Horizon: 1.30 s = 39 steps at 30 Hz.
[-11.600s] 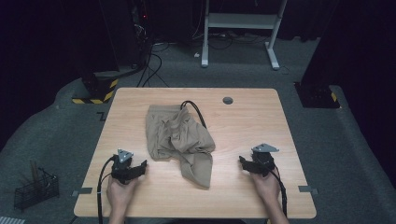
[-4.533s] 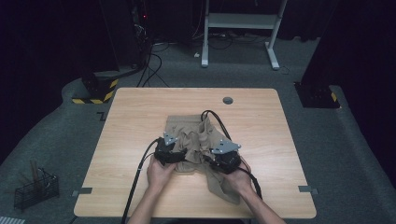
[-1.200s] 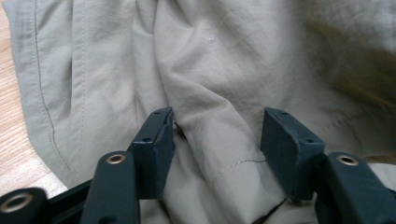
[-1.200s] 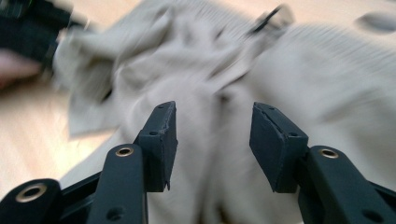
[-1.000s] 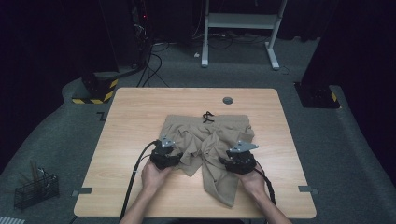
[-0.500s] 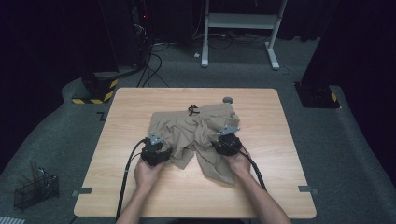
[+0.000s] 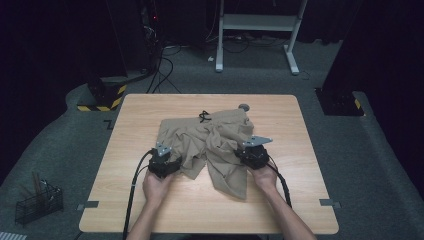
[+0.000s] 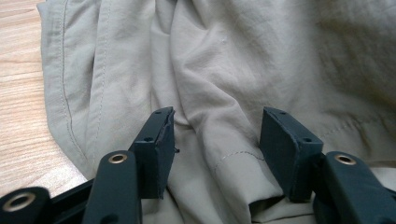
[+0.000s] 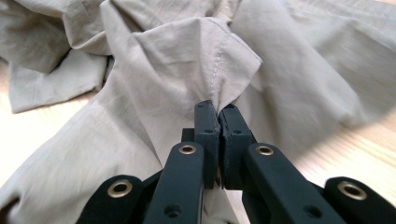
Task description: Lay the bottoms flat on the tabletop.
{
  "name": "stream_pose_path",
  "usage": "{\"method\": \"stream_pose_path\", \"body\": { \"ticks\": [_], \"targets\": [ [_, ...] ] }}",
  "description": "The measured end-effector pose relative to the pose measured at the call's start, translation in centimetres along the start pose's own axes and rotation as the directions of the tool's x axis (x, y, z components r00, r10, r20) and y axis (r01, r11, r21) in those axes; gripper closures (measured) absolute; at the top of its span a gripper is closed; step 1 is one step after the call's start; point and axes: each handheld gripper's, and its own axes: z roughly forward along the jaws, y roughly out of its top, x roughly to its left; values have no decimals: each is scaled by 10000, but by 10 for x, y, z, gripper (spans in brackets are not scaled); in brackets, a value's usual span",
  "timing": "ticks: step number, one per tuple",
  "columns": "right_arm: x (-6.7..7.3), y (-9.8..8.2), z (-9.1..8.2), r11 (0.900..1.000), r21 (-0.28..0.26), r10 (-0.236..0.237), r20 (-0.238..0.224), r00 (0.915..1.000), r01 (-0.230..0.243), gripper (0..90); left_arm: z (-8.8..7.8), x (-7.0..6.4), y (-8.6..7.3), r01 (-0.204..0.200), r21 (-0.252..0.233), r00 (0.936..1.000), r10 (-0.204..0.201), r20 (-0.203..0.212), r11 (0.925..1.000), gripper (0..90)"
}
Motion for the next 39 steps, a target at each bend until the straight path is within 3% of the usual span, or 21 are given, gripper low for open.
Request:
{"method": "stream_pose_path", "body": {
  "ticks": [5,11,16,18,20,23,26,30,33,36,39],
  "targets": [
    [-7,-17,-25,9995,-159,279,300,9992,-274,877,0,0,0,9,-1,10000,-9,-23,10000,448],
    [-22,-48,-55,9972,108,715,1243,9897,-734,876,0,0,0,32,-1,10000,-32,-33,10000,444],
    [-30,-69,-63,9909,613,1086,1618,9808,-1199,867,0,0,0,41,5,10000,-41,-49,10000,440],
    [-30,-71,-62,9892,816,1082,1563,9818,-1220,797,0,0,0,40,5,10000,-40,-54,10000,439],
    [-26,-66,-64,9913,640,1035,1574,9821,-1148,673,0,0,0,42,7,10000,-42,-55,10000,438],
    [-13,-45,-70,9981,16,604,1500,9868,-613,591,0,0,0,35,3,10000,-35,-59,10000,438],
    [-3,-21,-67,9990,-439,143,1333,9910,-85,568,0,0,0,46,4,10000,-46,-55,10000,438],
    [7,5,-45,9985,-310,-410,1123,9928,447,561,0,0,0,44,3,10000,-44,-58,10000,438],
    [9,18,-25,9992,-141,-356,875,9955,370,555,0,0,0,42,1,10000,-42,-67,10000,437],
    [9,25,-12,9987,110,-501,1293,9903,491,552,0,0,0,48,1,10000,-48,-70,10000,437],
    [3,25,-9,9999,-19,130,1015,9948,-129,546,0,0,0,58,5,10000,-58,-66,10000,436]
  ]
}}
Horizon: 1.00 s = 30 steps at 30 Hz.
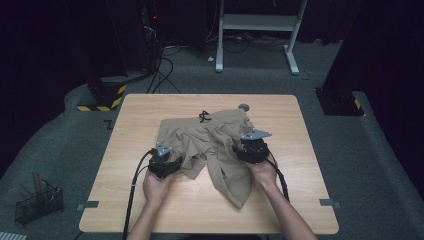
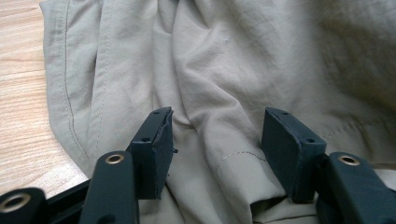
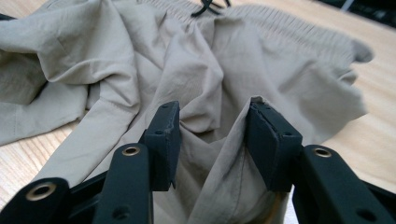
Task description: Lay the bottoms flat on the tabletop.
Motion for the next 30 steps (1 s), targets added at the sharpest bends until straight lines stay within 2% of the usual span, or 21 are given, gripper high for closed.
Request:
{"method": "stream_pose_path", "body": {
  "ticks": [3,6,8,9,11,15,20,25,27,30],
  "targets": [
    [1,-2,10,9992,367,-169,-46,9998,170,577,0,0,0,-1,1,10000,1,-4,10000,435],
    [1,-6,22,9955,905,-281,-126,9995,291,730,0,0,0,3,-5,10000,-3,-14,10000,435],
    [1,-9,26,9915,1245,-371,-139,9992,385,854,0,0,0,3,-1,10000,-3,-17,10000,435],
    [0,-11,25,9905,1290,-475,-106,9988,485,881,0,0,0,2,-4,10000,-2,-18,10000,434],
    [-1,-15,18,9907,1228,-587,-64,9983,590,891,0,0,0,4,-8,10000,-4,-24,10000,434],
    [-6,-31,3,9900,1327,-481,-22,9988,479,893,0,0,0,2,-4,10000,-2,-30,10000,434],
    [-16,-65,-25,9899,1414,76,242,9997,-110,893,0,0,0,17,-3,10000,-17,-39,10000,432],
    [-20,-89,-50,9890,1414,326,750,9967,-430,892,0,-1,0,18,-3,10000,-18,-49,10000,431],
    [-21,-95,-55,9881,1433,438,896,9950,-564,890,0,-1,0,18,-2,10000,-18,-54,10000,431],
    [-22,-104,-57,9861,1394,795,813,9935,-903,857,0,-1,0,22,-3,10000,-22,-54,10000,431]
  ]
}}
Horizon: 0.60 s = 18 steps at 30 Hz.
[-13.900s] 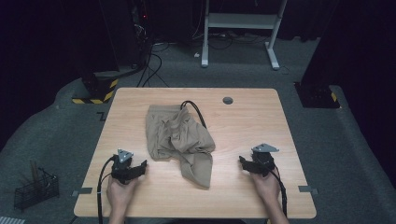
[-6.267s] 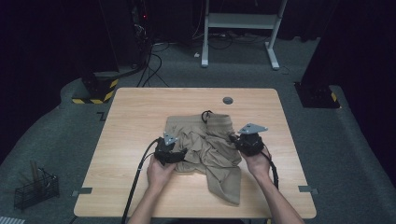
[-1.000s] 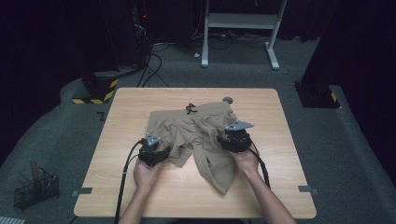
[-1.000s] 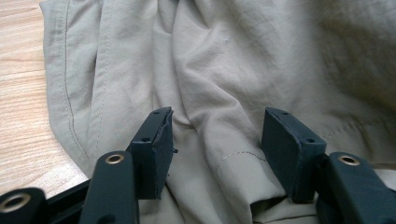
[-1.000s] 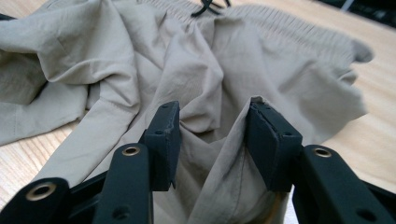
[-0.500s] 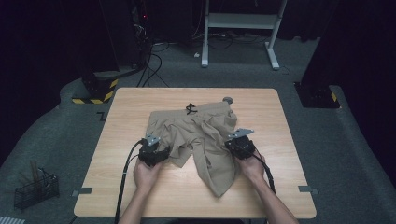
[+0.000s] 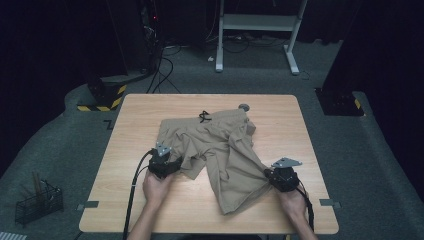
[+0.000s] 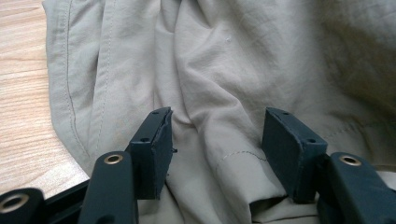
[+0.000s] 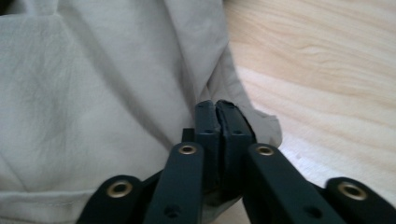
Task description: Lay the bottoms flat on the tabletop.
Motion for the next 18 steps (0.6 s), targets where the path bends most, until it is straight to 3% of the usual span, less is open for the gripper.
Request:
{"method": "stream_pose_path", "body": {
  "ticks": [4,8,15,18],
  "targets": [
    [5,-1,-5,9991,-376,178,-377,9991,-193,725,0,0,0,13,2,10000,-13,-1,10000,431],
    [10,-1,-17,9942,-887,522,-882,9947,-600,657,0,0,0,24,2,10000,-24,6,10000,430],
    [8,-15,-32,9897,-1154,724,-1045,9919,-844,592,0,0,0,37,11,10000,-37,14,10000,429],
    [4,-23,-41,9863,-1329,869,-835,9927,-975,571,0,0,0,42,8,10000,-42,10,10000,428]
  ]
}}
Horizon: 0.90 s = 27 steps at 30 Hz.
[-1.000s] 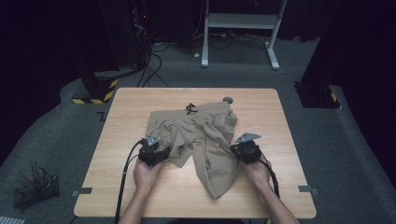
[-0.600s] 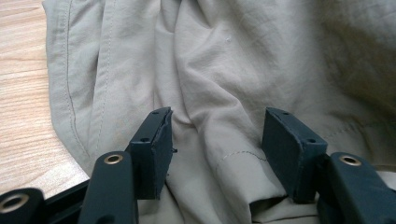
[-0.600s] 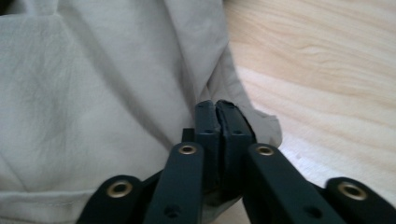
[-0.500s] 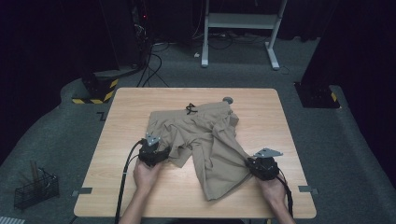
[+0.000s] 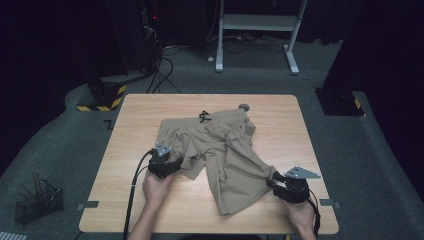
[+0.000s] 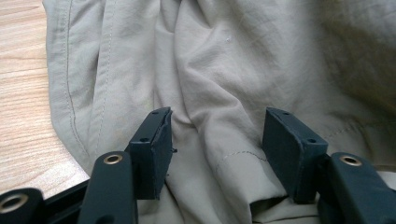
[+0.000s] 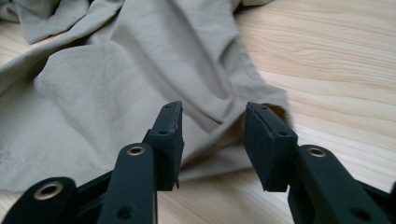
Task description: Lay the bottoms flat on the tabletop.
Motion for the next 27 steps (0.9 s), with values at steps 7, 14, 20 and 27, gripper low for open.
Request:
{"method": "stream_pose_path", "body": {
  "ticks": [7,14,20,27],
  "targets": [
    [-3,7,-10,9987,-514,-55,232,9997,67,566,0,0,0,13,0,10000,-13,-15,10000,424],
    [3,35,18,9961,-264,-834,114,9965,836,567,0,0,0,29,-14,10000,-29,-20,10000,423],
    [4,63,56,9938,231,-1087,-45,9941,1088,565,0,0,0,22,-11,10000,-22,-19,10000,423],
    [-2,69,97,9875,1225,-986,-134,9950,995,857,0,0,0,3,2,10000,-3,-24,10000,422]
  ]
}}
